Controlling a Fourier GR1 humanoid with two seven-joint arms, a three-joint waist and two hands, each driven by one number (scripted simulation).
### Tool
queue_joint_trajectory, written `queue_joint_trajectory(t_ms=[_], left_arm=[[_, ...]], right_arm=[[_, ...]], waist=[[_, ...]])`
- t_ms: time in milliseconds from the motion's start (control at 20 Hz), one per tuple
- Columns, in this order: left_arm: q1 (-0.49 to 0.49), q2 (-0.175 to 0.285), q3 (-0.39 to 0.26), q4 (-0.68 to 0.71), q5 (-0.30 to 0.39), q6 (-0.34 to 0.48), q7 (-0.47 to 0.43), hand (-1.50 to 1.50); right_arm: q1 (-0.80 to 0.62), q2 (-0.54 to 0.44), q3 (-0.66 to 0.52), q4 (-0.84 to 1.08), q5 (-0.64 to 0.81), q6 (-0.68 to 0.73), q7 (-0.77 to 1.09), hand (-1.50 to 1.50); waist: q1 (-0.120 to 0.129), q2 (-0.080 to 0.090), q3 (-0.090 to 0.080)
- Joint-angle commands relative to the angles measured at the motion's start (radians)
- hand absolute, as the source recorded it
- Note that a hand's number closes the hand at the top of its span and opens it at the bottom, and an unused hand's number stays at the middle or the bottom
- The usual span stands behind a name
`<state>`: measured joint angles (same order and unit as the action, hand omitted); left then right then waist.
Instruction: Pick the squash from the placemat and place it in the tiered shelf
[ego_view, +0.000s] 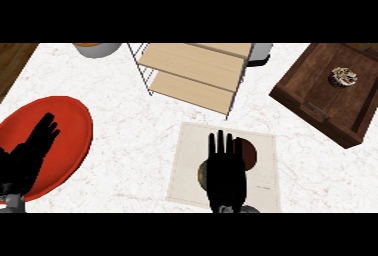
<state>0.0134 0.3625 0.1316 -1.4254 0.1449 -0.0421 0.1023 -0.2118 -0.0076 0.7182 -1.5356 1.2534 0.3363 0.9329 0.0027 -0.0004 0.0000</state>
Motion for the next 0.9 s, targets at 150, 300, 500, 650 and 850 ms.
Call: queue_joint_trajectory(t_ms=[150, 300, 500, 650, 850], left_arm=[[-0.034, -0.039, 0.008, -0.004, -0.051, 0.015, 0.035, 0.0], [0.017, -0.046, 0.026, -0.03, -0.038, -0.025, 0.024, 0.0], [0.018, -0.085, 0.004, 0.014, -0.082, -0.004, -0.042, 0.0], [-0.009, -0.079, 0.0, -0.015, -0.086, 0.001, 0.008, 0.0], [0.017, -0.034, 0.06, -0.034, -0.042, -0.047, 0.031, 0.0]], right_arm=[[-0.038, 0.007, -0.073, 0.09, -0.003, -0.049, -0.05, -1.5], [0.007, 0.007, -0.022, 0.082, -0.007, -0.091, 0.005, -1.5], [-0.011, 0.008, -0.044, 0.205, -0.044, -0.196, -0.057, 1.5], [-0.079, 0.008, -0.067, 0.28, -0.043, -0.167, -0.104, 1.5], [-0.022, -0.042, -0.06, 0.225, 0.006, -0.182, -0.144, 1.5]], waist=[[-0.001, 0.001, 0.0], [0.0, 0.0, 0.0], [0.002, 0.001, 0.0], [0.005, 0.002, 0.0], [0.001, 0.0, 0.0]])
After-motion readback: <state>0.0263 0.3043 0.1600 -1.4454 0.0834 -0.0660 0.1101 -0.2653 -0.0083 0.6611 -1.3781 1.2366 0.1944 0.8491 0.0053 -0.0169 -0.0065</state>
